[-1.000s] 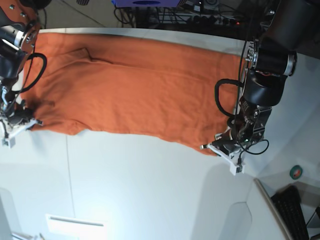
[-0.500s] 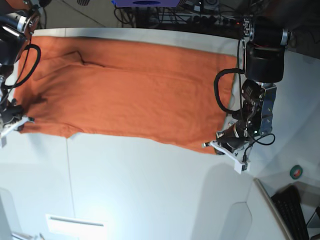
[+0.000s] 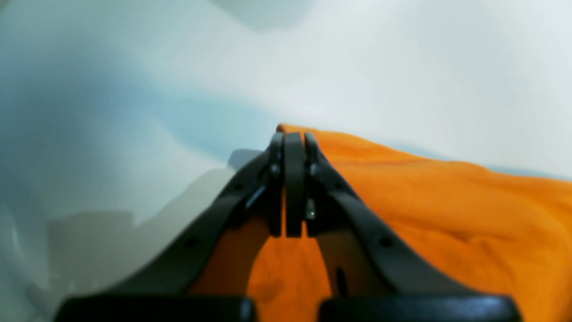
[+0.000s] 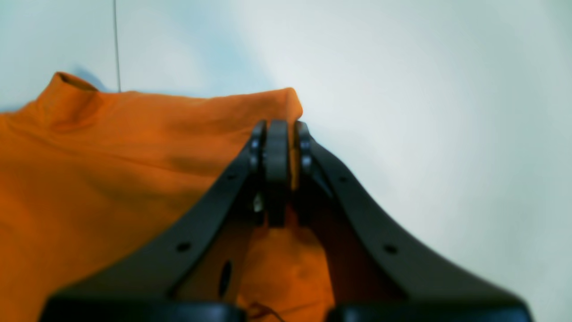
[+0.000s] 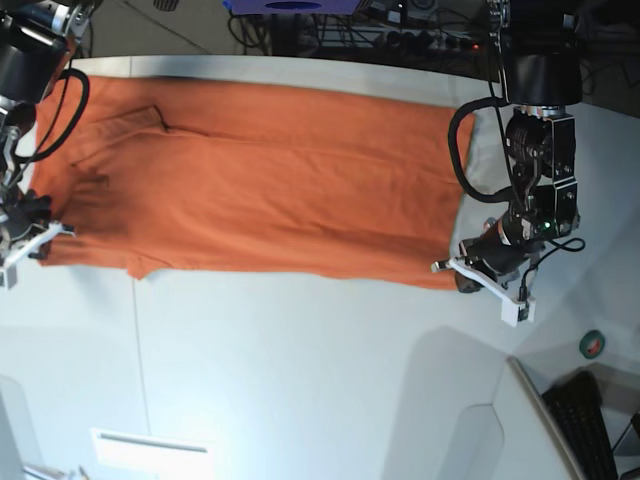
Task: Layout the t-shirt on the table in an organized manner, then fold the t-shirt properly
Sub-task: 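Fold the grasped edge over with both grippers toward the first fold, then lower the folded edge and release, smoothing the long strip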
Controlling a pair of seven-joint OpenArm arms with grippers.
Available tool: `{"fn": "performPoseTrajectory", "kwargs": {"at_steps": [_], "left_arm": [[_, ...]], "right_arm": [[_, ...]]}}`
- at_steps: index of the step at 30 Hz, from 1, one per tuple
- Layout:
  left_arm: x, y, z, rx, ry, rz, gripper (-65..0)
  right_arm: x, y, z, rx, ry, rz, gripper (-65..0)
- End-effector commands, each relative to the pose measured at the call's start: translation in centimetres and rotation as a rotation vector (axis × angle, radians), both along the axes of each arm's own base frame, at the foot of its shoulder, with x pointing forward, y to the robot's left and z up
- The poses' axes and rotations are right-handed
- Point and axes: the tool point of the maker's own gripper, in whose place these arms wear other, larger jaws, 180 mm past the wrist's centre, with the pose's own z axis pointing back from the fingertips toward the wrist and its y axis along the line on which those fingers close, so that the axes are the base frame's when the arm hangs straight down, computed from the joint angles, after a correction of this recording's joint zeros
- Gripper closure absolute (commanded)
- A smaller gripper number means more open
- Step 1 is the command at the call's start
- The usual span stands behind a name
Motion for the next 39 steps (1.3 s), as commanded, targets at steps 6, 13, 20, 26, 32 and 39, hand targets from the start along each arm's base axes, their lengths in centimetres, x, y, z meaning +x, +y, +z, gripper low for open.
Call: {"fn": "performPoseTrajectory", "kwargs": {"at_steps": [6,13,20,26,32,39], "left_arm": [[-0.9,0.4,1.5,0.028,-0.050,-0.016,0.0],[-3.5,1.7,1.2,0.040,0.052,-0.006,0.0],[-6.5,2.1,0.3,0.074,0.146,-0.041,0.0],[-9.3,1.6,0.3,0.092,0.203,-0.075,0.0],[-11.5,1.5,-0.9,0.093,0.253,-0.080,0.0],[-12.0,1.2,-1.3,0.096,0.266,-0.088,0.0]], "right_arm": [[-0.1,-1.0,2.9,-0.073,-0.073,0.017,0.0],[-3.0,-1.4,1.4,-0.089,-0.013,0.021,0.0],[-5.5,-1.4,1.1,-0.118,0.018,0.037,0.0],[-7.1,-1.4,0.8,-0.131,0.045,0.046,0.0],[-9.0,-1.4,0.1,-0.137,0.138,0.046,0.0],[-9.9,-0.8,-0.6,-0.122,0.158,0.045,0.0]]}}
